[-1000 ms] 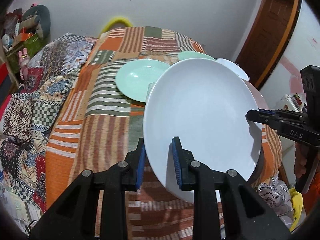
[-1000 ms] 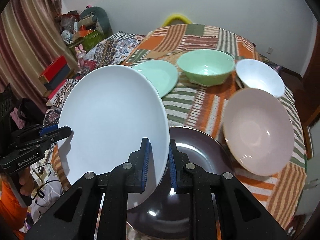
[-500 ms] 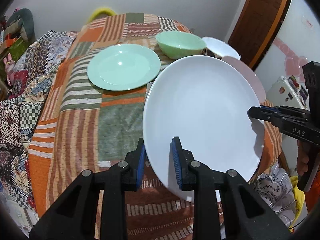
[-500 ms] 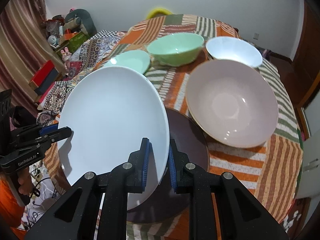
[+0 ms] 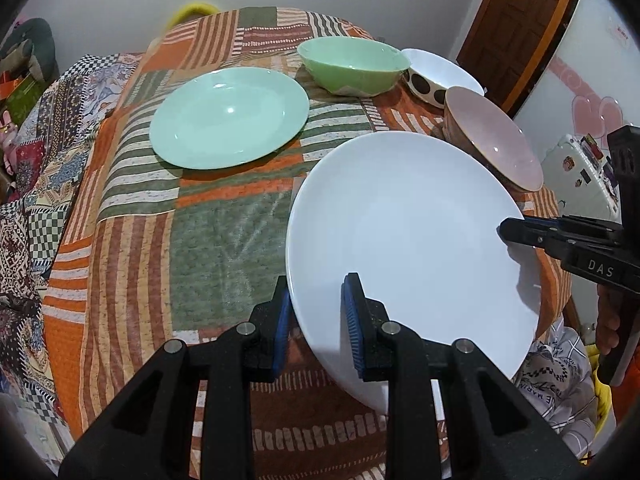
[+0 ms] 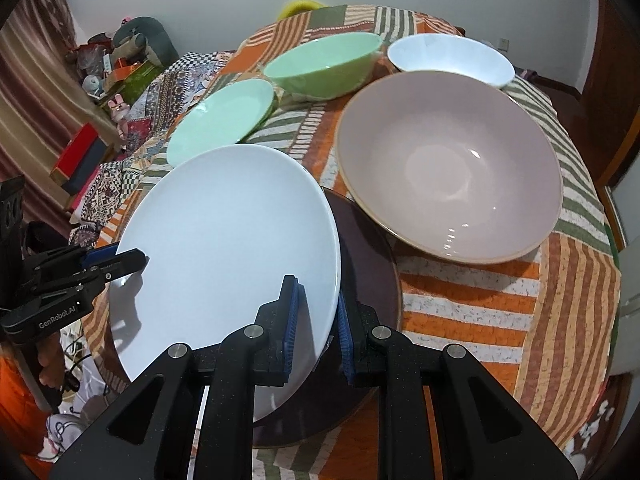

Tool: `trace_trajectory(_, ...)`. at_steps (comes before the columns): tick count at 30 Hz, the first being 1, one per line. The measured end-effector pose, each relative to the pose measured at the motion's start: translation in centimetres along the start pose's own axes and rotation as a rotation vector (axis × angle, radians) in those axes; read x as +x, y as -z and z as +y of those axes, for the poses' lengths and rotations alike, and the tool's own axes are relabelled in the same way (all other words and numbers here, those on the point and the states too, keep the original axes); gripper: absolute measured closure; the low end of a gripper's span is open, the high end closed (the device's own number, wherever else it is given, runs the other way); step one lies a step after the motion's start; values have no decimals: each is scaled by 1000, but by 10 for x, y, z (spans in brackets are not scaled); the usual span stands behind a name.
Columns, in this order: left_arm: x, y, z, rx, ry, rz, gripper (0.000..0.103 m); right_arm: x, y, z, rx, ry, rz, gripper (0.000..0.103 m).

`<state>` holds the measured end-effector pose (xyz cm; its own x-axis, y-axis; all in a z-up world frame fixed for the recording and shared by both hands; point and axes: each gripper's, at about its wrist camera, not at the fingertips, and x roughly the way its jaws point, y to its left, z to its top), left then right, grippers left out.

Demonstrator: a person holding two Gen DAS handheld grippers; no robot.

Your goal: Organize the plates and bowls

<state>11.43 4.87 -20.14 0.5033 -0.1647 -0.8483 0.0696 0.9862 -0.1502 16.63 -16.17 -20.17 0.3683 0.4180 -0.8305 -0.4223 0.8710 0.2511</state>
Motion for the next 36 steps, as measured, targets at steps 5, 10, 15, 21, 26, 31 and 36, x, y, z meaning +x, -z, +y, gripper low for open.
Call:
trace_trajectory(5,9,-2,-7,14,7,20,77,3,4,-9,25,7,22,85)
trace_trajectory(10,17,-4,-13,28,13,30,76,1,8,-18,43,16,28,85)
trace_trajectory(15,20,-3,-13,22,27,39,75,-6,10,-20,30,28,21,85)
trace_trajectory(21,22,-1,-19,47,3,32,75,-8,10,-20,18,35,24,85)
trace_trajectory(26,24,-1,-19,45,6,33,75,-9,8,-15,1,50,29,83)
trace_trajectory(31,24,0,-22,59,6,34,75,-9,7,-12,-27,109,24,81)
trace_trajectory(36,16,-1,-22,61,-6,12,75,-16,5,-10,-36,89,8,81)
